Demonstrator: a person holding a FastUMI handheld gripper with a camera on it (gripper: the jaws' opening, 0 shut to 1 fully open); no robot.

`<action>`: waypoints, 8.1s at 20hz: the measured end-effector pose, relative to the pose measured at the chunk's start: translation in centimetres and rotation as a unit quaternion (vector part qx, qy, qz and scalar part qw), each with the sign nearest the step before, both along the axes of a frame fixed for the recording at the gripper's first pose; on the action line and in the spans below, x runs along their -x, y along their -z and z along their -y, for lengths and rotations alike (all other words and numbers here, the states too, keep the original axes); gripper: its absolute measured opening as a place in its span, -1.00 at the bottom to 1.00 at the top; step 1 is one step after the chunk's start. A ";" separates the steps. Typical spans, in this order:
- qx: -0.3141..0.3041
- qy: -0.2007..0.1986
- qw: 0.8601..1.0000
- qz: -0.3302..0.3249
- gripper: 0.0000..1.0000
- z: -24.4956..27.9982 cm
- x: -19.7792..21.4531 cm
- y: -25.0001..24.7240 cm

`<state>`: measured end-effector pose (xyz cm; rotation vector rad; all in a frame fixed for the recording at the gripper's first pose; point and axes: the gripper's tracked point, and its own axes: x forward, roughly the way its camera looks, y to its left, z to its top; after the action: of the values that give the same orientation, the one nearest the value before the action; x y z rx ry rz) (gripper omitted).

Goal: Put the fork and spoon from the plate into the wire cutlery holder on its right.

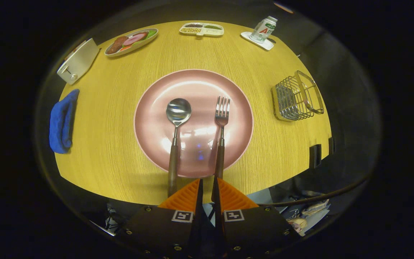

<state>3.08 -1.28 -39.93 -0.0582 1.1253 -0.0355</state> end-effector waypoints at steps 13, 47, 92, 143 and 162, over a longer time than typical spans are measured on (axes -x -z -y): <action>0.028 -0.017 0.999 -0.013 -0.67 2.6 -0.4 0.0; 0.033 -0.061 0.997 -0.013 -0.42 1.3 -0.9 -0.1; 0.119 -0.036 0.980 0.158 -0.81 6.0 -3.5 -19.5; 0.068 -0.068 0.989 0.109 -0.51 2.1 -2.8 -14.9; 0.011 -0.082 0.997 0.007 -0.40 -4.8 0.9 -3.3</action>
<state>2.15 3.50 -36.63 -0.1699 1.1025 0.0984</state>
